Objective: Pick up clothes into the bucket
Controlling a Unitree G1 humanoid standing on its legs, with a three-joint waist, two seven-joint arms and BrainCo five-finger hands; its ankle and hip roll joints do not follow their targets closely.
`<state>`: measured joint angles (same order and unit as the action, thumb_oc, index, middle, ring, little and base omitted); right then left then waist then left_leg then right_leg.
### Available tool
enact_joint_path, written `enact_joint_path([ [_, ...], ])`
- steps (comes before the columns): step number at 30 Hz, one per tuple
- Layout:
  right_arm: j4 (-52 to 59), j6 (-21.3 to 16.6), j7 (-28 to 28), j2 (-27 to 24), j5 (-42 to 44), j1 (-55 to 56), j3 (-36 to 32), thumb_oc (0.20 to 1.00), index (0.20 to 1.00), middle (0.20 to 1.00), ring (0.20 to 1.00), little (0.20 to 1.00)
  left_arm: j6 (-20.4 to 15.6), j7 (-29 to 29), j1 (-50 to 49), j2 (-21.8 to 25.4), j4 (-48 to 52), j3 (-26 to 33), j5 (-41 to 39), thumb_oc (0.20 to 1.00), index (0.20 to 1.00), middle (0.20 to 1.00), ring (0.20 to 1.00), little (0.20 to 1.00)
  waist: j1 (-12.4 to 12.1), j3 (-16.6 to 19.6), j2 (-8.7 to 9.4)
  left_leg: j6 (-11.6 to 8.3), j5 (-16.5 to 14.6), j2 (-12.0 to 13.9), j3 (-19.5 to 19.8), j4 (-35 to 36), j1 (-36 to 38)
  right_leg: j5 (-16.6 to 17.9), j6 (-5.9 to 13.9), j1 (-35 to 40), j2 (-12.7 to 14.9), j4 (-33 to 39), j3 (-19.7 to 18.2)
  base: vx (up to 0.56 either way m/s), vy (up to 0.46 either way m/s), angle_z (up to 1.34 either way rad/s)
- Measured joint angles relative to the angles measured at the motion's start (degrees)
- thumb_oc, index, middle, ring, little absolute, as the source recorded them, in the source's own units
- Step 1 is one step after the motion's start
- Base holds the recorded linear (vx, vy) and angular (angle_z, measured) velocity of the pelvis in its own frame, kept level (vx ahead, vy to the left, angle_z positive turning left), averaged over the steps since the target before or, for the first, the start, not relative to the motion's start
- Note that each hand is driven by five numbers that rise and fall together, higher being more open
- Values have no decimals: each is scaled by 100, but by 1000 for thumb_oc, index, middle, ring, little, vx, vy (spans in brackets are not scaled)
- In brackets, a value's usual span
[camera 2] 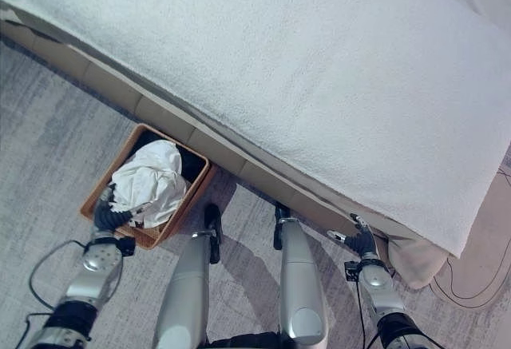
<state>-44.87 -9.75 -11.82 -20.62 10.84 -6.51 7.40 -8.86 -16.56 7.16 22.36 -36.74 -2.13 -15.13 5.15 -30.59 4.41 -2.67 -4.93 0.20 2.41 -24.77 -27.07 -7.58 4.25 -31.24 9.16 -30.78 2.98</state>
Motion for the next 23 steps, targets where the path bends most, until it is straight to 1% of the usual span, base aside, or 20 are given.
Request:
enact_joint_path([
  [1, -227, 3, 14, 67, 1, -4, 2, 1000, 1000, 1000, 1000, 1000, -6, 162, -39, -238, -292, -11, -391, 1000, 1000, 1000, 1000, 1000, -12, 6, -28, -14, 30, -14, -1, 190, 411, 5, -9, 392, -2, 141, 30, 114, -56, 3],
  [2, -321, 4, 39, 87, -4, 1, 3, 1000, 1000, 1000, 1000, 1000, -10, 288, -92, -367, -393, 9, -487, 1000, 1000, 1000, 1000, 1000, -20, 15, -76, -34, 8, 36, 5, 339, 682, -35, -18, 653, 0, 235, 79, 160, -81, 4],
  [3, -467, 7, 51, 132, -5, 15, -35, 1000, 1000, 1000, 1000, 1000, -43, 399, -110, -483, -575, 9, -559, 1000, 1000, 1000, 1000, 1000, -23, 19, -113, -25, 12, 41, -8, 562, 1003, -49, 14, 949, -8, 392, 99, 90, -45, 8],
  [4, -602, 8, 65, 177, -5, 194, -90, 1000, 1000, 1000, 1000, 1000, -51, 538, -227, -665, -813, -108, -584, 1000, 1000, 1000, 1000, 1000, -6, 221, -264, -50, 118, 54, 4, 916, 1475, -27, 23, 1388, -17, 647, 150, 124, -71, 7],
  [5, -636, 9, 76, 203, -2, 267, -150, 1000, 1000, 1000, 1000, 1000, -54, 577, -258, -724, -904, -126, -578, 1000, 1000, 1000, 1000, 1000, -16, 299, -327, -48, 146, 60, 6, 1054, 1647, -26, 28, 1540, -29, 753, 162, 78, -46, 3],
  [7, -817, 9, 137, 218, -2, 477, -195, 1000, 1000, 1000, 1000, 1000, -67, 593, -452, -869, -1167, -141, -554, 1000, 1000, 1000, 1000, 1000, -39, 839, -539, -54, 230, 59, 5, 1318, 1767, -11, 28, 1618, -61, 924, 226, 105, -55, 0],
  [8, -1039, 9, 183, 224, -1, 472, -228, 1000, 1000, 1000, 1000, 1000, -96, 655, -451, -900, -1470, -144, -388, 1000, 1000, 1000, 1000, 1000, -40, 977, -645, -53, 310, 65, 3, 1494, 1945, 20, 49, 1769, -91, 1049, 226, 132, -69, 0],
  [9, -1177, 27, 221, 233, -1, 460, -225, 1000, 1000, 1000, 1000, 1000, -80, 685, -450, -903, -1634, -143, -311, 1000, 1000, 1000, 1000, 1000, -34, 1001, -667, -74, 369, 63, 6, 1609, 2087, 52, 58, 1911, -101, 1132, 242, 84, -66, 0],
  [10, -1270, 64, 300, 231, -4, 541, -221, 1000, 1000, 1000, 1000, 1000, -50, 728, -585, -903, -1657, -144, -178, 1000, 1000, 1000, 1000, 1000, -22, 1117, -696, -61, 385, 98, 19, 1711, 2270, 51, 67, 2113, -120, 1265, 279, 88, -64, 2],
  [11, -1281, 85, 344, 221, -4, 611, -215, 1000, 1000, 1000, 1000, 1000, -50, 767, -654, -901, -1675, -153, -108, 1000, 1000, 1000, 1000, 1000, -23, 1236, -714, -63, 383, 132, 22, 1779, 2313, 44, 63, 2154, -143, 1322, 296, 108, -70, 5],
  [12, -1337, 115, 435, 218, -17, 701, -199, 1000, 1000, 1000, 1000, 1000, -52, 804, -723, -878, -1765, -249, 158, 1000, 1000, 1000, 1000, 1000, -33, 1440, -730, -79, 412, 175, 25, 1935, 2423, 50, 61, 2271, -188, 1475, 328, 116, -55, 10],
  [14, -1524, 176, 550, 243, -18, 782, -200, 1000, 1000, 1000, 1000, 1000, -45, 875, -696, -935, -2184, -272, 498, 1000, 1000, 1000, 1000, 1000, -30, 1650, -714, -111, 481, 242, 67, 2155, 2701, 102, 69, 2629, -228, 1773, 420, 91, -36, 13],
  [15, -1649, 206, 599, 279, -18, 858, -202, 1000, 1000, 1000, 1000, 1000, -2, 884, -792, -996, -2387, -271, 570, 1000, 1000, 1000, 1000, 1000, -38, 1892, -687, -111, 483, 283, 68, 2278, 2876, 117, 64, 2817, -275, 1951, 433, 78, -18, 4],
  [18, -1705, 245, 632, 342, -18, 1010, -210, 1000, 1000, 1000, 1000, 1000, 85, 933, -939, -1064, -2672, -294, 687, 1000, 1000, 1000, 1000, 1000, -129, 2317, -633, -112, 479, 351, 43, 2440, 3077, 123, 68, 3025, -340, 2176, 452, 66, -13, -3],
  [21, -1784, 269, 670, 433, -16, 1123, -227, 1000, 1000, 1000, 1000, 1000, 87, 1001, -1100, -1114, -2718, -293, 764, 1000, 1000, 1000, 1000, 1000, -170, 2530, -594, -112, 480, 368, 24, 2490, 3154, 165, 64, 3142, -375, 2307, 454, 14, -1, 0],
  [23, -1810, 270, 680, 462, -16, 1121, -228, 1000, 1000, 1000, 1000, 1000, 88, 1047, -1191, -1129, -2752, -289, 762, 1000, 1000, 1000, 1000, 1000, -170, 2560, -606, -111, 481, 366, 14, 2506, 3196, 185, 78, 3194, -376, 2342, 453, 20, -2, 0],
])
